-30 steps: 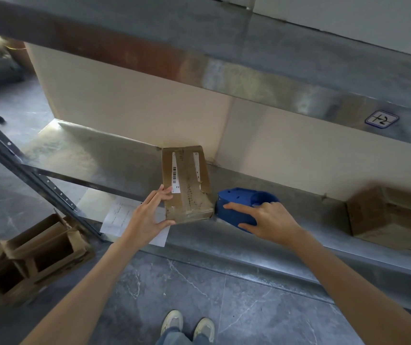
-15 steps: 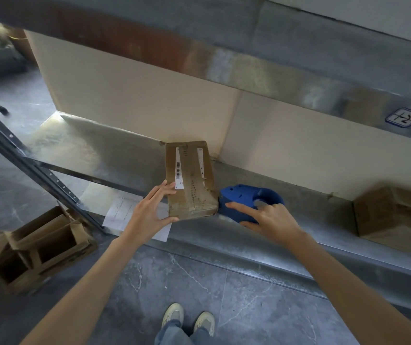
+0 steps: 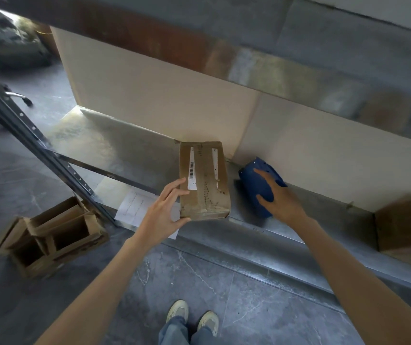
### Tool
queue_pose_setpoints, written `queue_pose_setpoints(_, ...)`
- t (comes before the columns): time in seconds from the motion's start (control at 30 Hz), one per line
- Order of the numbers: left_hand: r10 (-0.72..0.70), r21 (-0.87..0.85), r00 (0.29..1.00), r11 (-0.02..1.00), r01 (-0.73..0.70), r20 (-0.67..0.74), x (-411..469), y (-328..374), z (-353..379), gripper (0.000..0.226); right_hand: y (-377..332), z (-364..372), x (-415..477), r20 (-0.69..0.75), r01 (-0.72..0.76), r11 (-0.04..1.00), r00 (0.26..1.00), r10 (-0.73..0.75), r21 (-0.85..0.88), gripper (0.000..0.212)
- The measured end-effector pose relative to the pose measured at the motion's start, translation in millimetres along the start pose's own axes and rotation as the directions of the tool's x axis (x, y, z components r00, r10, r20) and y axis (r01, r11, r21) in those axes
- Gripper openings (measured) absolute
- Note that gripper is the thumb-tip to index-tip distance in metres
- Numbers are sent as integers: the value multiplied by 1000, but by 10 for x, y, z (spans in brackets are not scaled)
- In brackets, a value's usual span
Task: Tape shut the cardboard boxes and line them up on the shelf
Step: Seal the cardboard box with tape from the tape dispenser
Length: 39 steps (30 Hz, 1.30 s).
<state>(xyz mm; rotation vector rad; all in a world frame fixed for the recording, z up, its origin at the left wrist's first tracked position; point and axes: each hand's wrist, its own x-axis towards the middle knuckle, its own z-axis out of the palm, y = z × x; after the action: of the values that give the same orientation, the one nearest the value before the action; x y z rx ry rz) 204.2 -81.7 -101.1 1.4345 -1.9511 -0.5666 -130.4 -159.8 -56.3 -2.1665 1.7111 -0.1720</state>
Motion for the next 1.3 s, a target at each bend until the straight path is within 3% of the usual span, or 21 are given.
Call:
queue_pose_setpoints(0.17,-13,-1,1000,1000,13,-9,-14,42,-15,65,18,113,208,-6,30,1000,1000,-30,9,69)
queue_pose_setpoints(0.4,-17,15,1000,1000,17,-8,-22,39,3,63,48,60,256,47,96,995,994,-95,-9,82)
queue_pose_setpoints(0.5,-16,13,1000,1000,16,-19,-28,13,41,65,12,50,212,49,58,998,997,-57,-20,86)
queue_pose_setpoints(0.67,-31,33,999,999,32,-17,-25,-5,17,66,-56,-46,102,-9,0,992,1000,1,130,90)
queue_pose_setpoints(0.77,-41,32,999,999,42,-25,-32,12,-9,67,-88,-129,9,-92,-23,999,995,27,39,86)
queue_pose_setpoints(0.9,-36,45,999,998,37,-27,-48,69,-41,68,-228,-184,-131,-189,97,994,976,-105,-51,79)
queue_pose_setpoints(1.1,-20,56,1000,998,21,-16,-31,102,-34,72,-640,3,-257,-30,398,918,917,-397,4,83)
queue_pose_setpoints(1.3,1,65,1000,998,-1,-11,-1,47,-71,74,-766,256,-182,-48,395,918,918,-393,42,79)
